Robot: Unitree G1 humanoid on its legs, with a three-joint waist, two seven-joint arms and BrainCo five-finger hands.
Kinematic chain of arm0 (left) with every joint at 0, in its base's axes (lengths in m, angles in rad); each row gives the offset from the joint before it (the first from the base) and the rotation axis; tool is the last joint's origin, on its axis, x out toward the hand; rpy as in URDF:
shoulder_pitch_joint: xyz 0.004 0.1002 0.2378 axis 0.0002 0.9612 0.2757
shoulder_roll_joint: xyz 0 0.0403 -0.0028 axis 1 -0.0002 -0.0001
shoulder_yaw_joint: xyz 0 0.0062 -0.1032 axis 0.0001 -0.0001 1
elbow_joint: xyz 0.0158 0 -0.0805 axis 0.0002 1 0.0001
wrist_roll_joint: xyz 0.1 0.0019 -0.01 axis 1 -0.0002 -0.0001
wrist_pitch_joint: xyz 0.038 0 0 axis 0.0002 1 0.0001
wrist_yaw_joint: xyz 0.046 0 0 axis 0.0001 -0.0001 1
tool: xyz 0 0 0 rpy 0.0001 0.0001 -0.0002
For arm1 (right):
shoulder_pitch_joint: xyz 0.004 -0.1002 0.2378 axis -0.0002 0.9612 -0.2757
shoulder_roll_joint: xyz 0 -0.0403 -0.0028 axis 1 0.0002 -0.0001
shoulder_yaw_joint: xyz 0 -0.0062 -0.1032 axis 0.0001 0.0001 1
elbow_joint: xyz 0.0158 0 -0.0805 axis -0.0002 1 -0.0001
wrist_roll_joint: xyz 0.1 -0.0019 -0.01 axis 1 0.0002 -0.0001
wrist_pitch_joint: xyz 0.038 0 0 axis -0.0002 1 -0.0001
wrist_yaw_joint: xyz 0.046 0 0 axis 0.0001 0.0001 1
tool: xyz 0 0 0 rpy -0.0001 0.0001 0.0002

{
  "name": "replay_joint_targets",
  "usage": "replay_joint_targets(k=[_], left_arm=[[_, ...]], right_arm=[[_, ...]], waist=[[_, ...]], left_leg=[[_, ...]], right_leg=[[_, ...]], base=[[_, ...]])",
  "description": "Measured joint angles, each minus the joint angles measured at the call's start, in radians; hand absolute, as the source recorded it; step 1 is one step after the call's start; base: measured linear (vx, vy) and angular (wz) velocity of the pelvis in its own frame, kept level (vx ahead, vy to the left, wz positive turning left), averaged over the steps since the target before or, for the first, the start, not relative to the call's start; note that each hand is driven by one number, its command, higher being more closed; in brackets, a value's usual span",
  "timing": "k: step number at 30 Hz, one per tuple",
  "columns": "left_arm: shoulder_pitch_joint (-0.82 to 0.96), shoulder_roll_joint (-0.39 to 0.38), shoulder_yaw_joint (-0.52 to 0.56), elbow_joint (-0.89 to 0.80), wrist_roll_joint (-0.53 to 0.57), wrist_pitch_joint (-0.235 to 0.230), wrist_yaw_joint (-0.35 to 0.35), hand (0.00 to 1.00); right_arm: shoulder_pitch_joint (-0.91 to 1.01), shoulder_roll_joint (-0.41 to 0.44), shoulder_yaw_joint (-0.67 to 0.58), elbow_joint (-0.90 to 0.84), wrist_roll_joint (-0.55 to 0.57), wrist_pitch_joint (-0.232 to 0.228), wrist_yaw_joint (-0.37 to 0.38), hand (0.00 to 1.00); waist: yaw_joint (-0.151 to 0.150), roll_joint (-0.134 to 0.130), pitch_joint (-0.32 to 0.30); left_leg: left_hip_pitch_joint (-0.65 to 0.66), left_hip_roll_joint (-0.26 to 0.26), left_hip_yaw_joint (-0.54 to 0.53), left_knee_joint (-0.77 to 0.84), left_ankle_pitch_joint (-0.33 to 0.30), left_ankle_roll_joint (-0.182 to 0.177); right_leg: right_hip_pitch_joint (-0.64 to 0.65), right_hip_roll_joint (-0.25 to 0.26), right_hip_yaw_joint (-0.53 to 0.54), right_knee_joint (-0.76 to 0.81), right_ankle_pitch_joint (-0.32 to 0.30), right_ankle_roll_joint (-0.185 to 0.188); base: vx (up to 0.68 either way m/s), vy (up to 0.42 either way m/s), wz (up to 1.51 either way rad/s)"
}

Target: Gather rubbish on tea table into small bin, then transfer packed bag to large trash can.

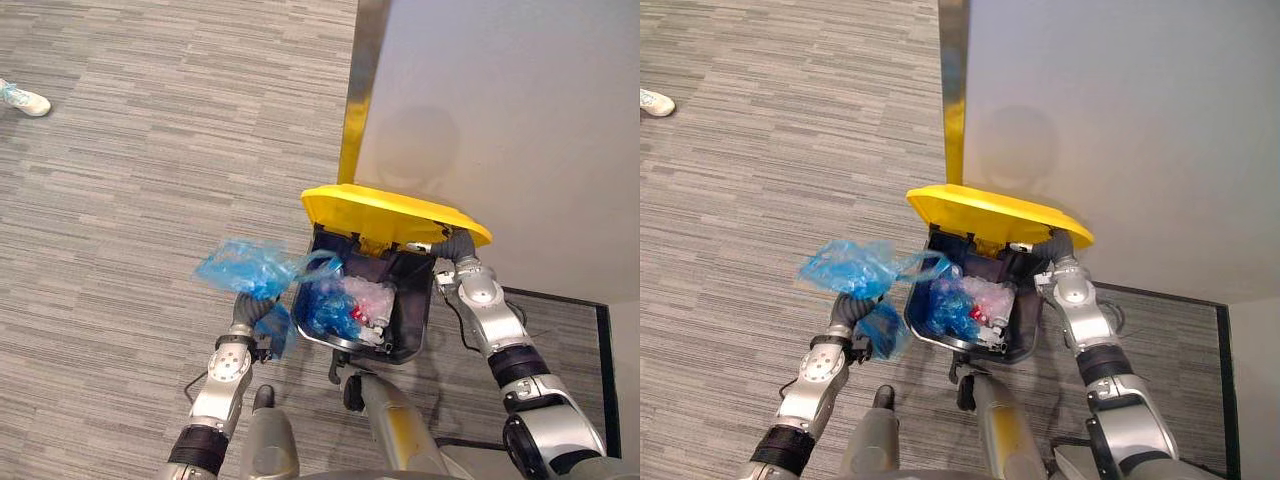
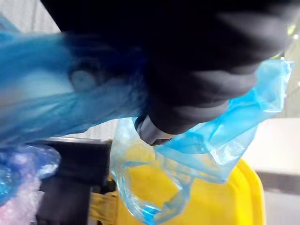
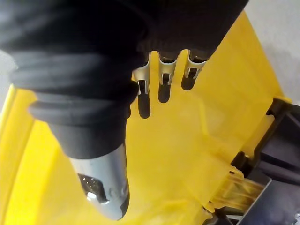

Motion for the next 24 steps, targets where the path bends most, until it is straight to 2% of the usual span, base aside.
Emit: replay_joint_targets(k=[2, 10, 13, 15, 17, 19, 22, 24], left_arm=[[-0.002, 0.004, -0.02, -0.045, -0.013, -0.003, -0.011, 1.0], [-0.114, 0.009, -0.148, -0.145, -0.049, -0.021, -0.032, 1.0], [-0.161, 0.007, -0.208, -0.151, -0.048, -0.022, -0.033, 1.0], [-0.209, 0.007, -0.247, -0.151, -0.048, -0.021, -0.033, 1.0], [-0.251, 0.007, -0.269, -0.146, -0.045, -0.021, -0.032, 1.0], [-0.312, 0.008, -0.295, -0.114, -0.022, -0.021, -0.031, 1.0], [-0.435, 0.007, -0.331, 0.029, 0.013, -0.017, -0.029, 1.0], [-0.487, 0.006, -0.336, 0.118, 0.029, 0.001, -0.028, 1.0]], right_arm=[[-0.02, -0.003, 0.001, 0.0, 0.0, 0.0, 0.015, 0.0], [-0.073, -0.048, 0.033, 0.0, 0.001, -0.003, 0.018, 0.0], [-0.099, -0.048, 0.042, 0.0, 0.002, -0.002, 0.018, 0.0], [-0.125, -0.053, 0.047, 0.0, 0.002, -0.002, 0.016, 0.0], [-0.149, -0.075, 0.069, 0.0, 0.002, -0.002, 0.015, 0.0], [-0.167, -0.089, 0.073, 0.0, 0.002, -0.002, 0.015, 0.0], [-0.194, -0.104, 0.081, -0.002, 0.001, -0.002, 0.014, 0.0], [-0.221, -0.104, 0.092, -0.005, 0.001, 0.001, 0.014, 0.0]], waist=[[-0.012, 0.0, 0.013], [-0.017, 0.005, 0.045], [-0.023, 0.006, 0.054], [-0.042, 0.005, 0.077], [-0.047, 0.006, 0.098], [-0.053, 0.006, 0.118], [-0.062, 0.005, 0.126], [-0.063, 0.005, 0.154]], left_leg=[[0.004, -0.004, 0.002, 0.006, -0.003, 0.005], [-0.003, -0.017, 0.034, 0.042, -0.022, 0.035], [-0.004, -0.026, 0.049, 0.053, -0.026, 0.042], [-0.015, -0.031, 0.053, 0.074, -0.033, 0.053], [-0.02, -0.042, 0.051, 0.082, -0.037, 0.058], [-0.029, -0.047, 0.049, 0.092, -0.039, 0.061], [-0.083, -0.059, 0.042, 0.126, -0.043, 0.058], [-0.093, -0.06, 0.044, 0.147, -0.05, 0.057]], right_leg=[[0.002, 0.0, 0.006, 0.0, 0.001, 0.0], [0.007, 0.001, 0.037, -0.016, 0.033, 0.001], [0.006, -0.002, 0.05, -0.018, 0.042, -0.011], [0.005, -0.01, 0.049, -0.014, 0.043, -0.011], [0.002, -0.019, 0.051, -0.01, 0.045, -0.014], [-0.003, -0.026, 0.05, -0.004, 0.045, -0.014], [-0.047, -0.04, 0.047, 0.018, 0.045, -0.014], [-0.055, -0.042, 0.048, 0.03, 0.045, -0.014]], base=[[-0.02, -0.007, -0.1], [-0.02, 0.012, -0.12], [-0.01, 0.029, -0.11], [-0.03, 0.038, 0.02], [-0.04, 0.033, 0.04], [-0.05, 0.027, 0.08], [-0.05, 0.01, 0.08], [-0.03, -0.002, -0.01]])
